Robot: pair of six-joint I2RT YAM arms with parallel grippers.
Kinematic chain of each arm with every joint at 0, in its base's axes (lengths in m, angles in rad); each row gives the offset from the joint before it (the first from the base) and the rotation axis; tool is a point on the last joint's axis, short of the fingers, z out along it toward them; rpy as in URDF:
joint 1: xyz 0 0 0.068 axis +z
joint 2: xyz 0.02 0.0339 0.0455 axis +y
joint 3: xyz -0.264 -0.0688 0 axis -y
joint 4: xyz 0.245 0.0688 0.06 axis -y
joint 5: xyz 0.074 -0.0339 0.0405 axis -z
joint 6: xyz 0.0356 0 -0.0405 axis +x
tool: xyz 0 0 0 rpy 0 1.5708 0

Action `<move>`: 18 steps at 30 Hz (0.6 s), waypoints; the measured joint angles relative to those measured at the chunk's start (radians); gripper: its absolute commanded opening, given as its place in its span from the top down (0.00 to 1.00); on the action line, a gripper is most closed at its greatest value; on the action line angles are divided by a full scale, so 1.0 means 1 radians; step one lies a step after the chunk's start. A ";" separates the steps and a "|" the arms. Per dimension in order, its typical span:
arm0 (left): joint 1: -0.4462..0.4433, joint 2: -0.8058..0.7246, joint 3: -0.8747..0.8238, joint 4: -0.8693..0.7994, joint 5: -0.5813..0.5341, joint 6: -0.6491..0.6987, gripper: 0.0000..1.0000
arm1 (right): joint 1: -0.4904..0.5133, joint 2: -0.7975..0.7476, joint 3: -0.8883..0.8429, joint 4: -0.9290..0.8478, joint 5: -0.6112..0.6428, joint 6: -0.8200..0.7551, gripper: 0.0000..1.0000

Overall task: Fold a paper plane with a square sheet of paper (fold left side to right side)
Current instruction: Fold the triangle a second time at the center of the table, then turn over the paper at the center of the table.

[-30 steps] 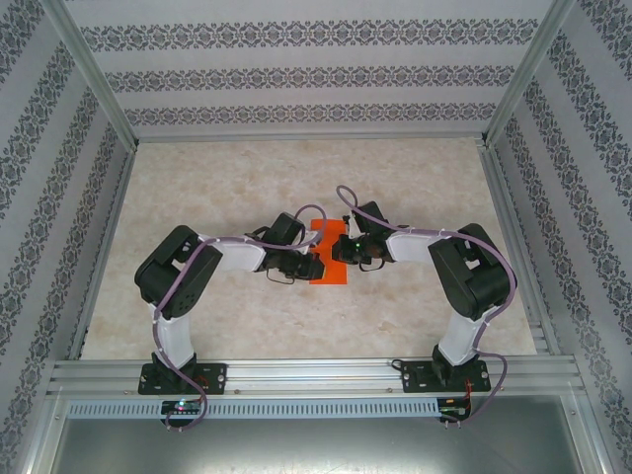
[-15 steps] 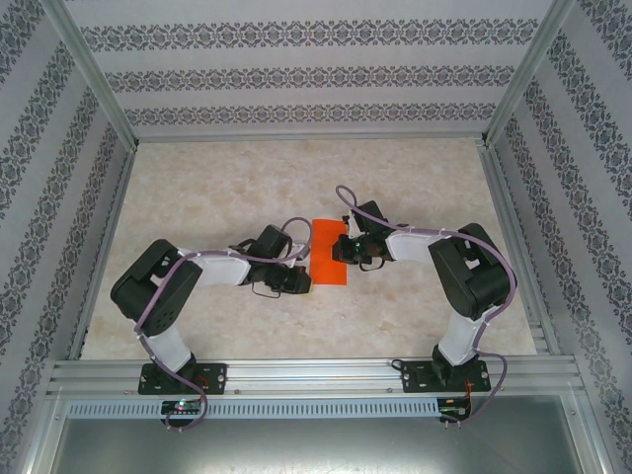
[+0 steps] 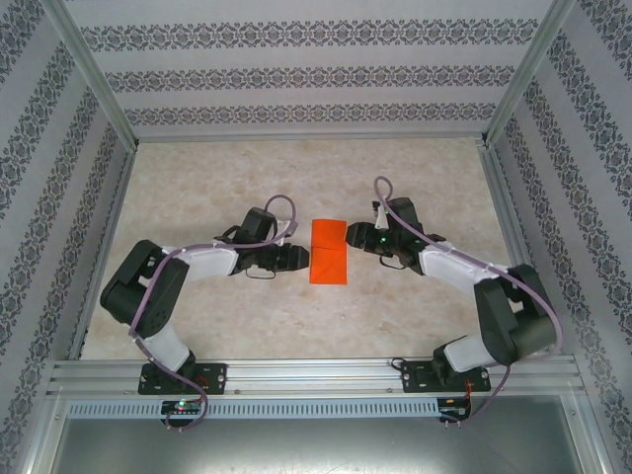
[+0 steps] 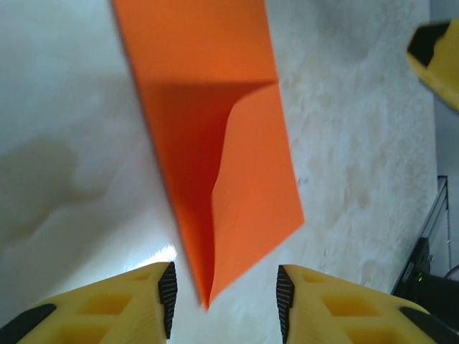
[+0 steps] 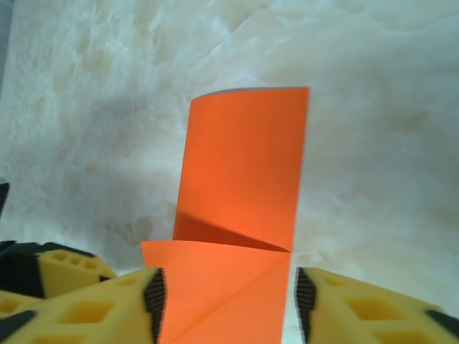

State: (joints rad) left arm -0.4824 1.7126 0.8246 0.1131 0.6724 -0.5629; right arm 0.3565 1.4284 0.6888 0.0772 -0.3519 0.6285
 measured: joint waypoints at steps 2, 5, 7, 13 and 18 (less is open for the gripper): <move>0.000 0.045 0.030 0.038 0.018 -0.008 0.52 | -0.014 -0.037 -0.041 0.018 -0.004 0.009 0.26; 0.000 0.097 0.061 0.066 0.037 -0.016 0.53 | -0.024 -0.072 -0.081 0.032 -0.021 0.023 0.13; 0.000 0.124 0.076 0.081 0.044 -0.019 0.56 | -0.028 -0.085 -0.095 0.041 -0.039 0.030 0.06; 0.000 0.158 0.099 0.104 0.057 -0.024 0.85 | -0.027 -0.100 -0.131 0.086 -0.092 0.058 0.02; 0.000 0.151 0.089 0.107 0.007 -0.006 0.95 | -0.027 -0.076 -0.134 0.109 -0.130 0.076 0.02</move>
State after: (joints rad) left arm -0.4824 1.8633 0.9138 0.2203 0.6792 -0.5694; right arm 0.3290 1.3525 0.5549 0.1860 -0.4820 0.7048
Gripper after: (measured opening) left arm 0.065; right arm 0.976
